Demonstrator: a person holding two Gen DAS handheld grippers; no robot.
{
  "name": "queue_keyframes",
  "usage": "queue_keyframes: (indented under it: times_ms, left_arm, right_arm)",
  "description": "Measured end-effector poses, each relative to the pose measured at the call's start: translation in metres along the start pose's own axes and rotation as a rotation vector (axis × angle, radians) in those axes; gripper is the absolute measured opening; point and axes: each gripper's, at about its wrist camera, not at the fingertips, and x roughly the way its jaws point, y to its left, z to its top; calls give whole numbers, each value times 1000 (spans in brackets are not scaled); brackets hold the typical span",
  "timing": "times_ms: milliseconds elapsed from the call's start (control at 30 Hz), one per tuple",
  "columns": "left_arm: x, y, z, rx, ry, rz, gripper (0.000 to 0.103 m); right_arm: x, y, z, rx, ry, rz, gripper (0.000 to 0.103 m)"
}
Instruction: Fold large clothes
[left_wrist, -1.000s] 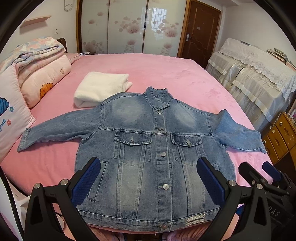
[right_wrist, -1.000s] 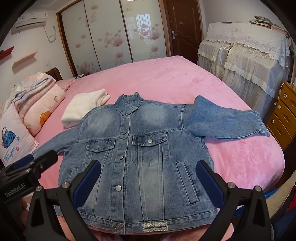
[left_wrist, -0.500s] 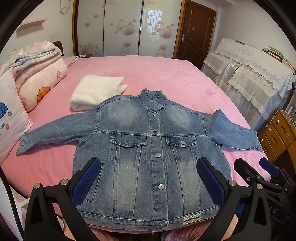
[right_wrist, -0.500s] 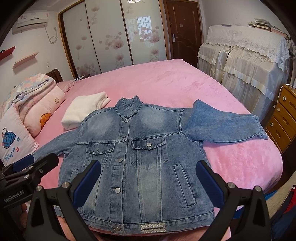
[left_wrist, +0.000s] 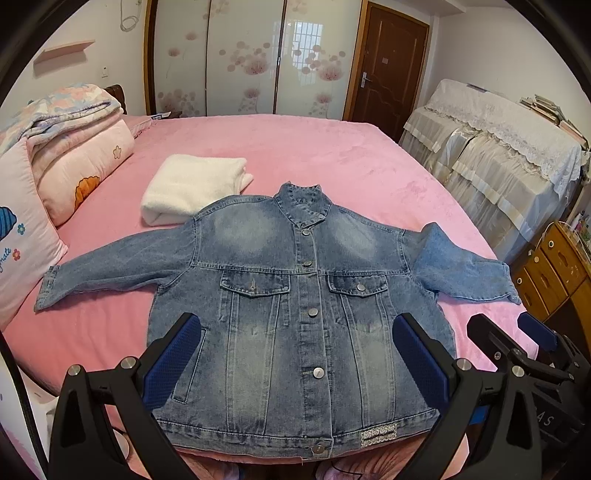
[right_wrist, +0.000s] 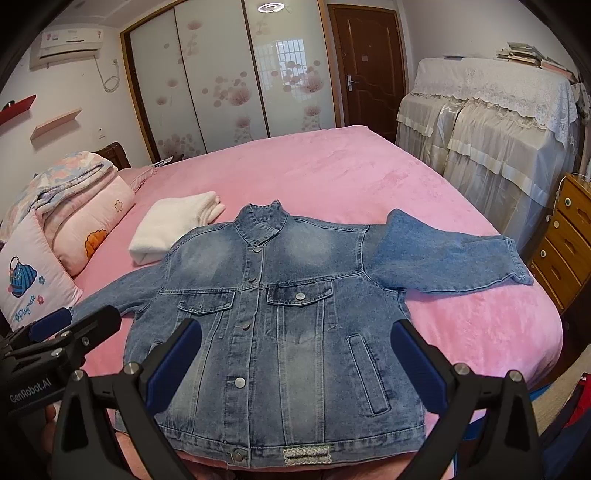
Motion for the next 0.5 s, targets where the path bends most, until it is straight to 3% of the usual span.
queue_keyframes:
  times_ms: [500]
  left_arm:
    - [33, -3, 6, 26, 63, 31, 102]
  right_arm:
    - [24, -4, 5, -17, 44, 10, 103]
